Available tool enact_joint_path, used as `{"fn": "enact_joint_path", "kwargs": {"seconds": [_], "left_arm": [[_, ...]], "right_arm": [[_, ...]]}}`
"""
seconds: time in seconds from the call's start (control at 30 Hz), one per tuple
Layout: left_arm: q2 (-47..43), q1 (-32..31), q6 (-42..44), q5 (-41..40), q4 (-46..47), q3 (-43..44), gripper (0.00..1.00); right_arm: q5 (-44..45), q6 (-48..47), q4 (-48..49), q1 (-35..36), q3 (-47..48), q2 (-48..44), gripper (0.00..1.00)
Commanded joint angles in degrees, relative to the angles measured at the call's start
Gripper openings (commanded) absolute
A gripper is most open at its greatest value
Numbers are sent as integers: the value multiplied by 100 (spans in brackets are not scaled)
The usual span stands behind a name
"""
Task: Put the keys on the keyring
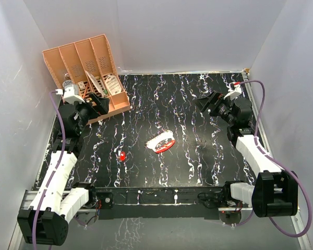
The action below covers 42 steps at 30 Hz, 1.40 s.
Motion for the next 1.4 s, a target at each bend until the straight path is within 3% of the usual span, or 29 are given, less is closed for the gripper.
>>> {"fn": "enact_joint_path", "kwargs": {"seconds": [0.0, 0.4, 0.63, 0.73, 0.83, 0.97, 1.07, 1.13, 1.23, 1.37], "left_arm": [[-359, -5, 85, 105, 59, 87, 99], [317, -5, -302, 693, -624, 699, 99], [389, -1, -652, 868, -234, 409, 99], [552, -7, -584, 739, -558, 643, 99], [881, -6, -377, 840, -1174, 1146, 99], [864, -6, -201, 913, -1672, 1167, 97], [287, -6, -125, 674, -1312, 539, 96], [108, -6, -197, 570, -1468, 494, 93], [226, -6, -83, 960, -2152, 806, 89], [-97, -6, -274, 1516, -2073, 208, 82]], "right_arm": [[-600, 469, 975, -14, -58, -171, 98], [148, -567, -1028, 194, 744, -199, 98], [1497, -1138, -1970, 817, 1433, 309, 98], [1321, -1066, -1669, 811, 1432, 323, 98], [1006, -952, -2192, 879, 2013, 707, 98], [1519, -1193, -2539, 1676, 2464, 1169, 98], [2302, -1407, -2210, 2597, 2376, 1365, 98], [2361, -1230, -2466, 2971, 2614, 1630, 98], [2355, -1145, -2746, 3532, 2801, 1780, 98], [2543, -1267, -2602, 4116, 2580, 1707, 97]]}}
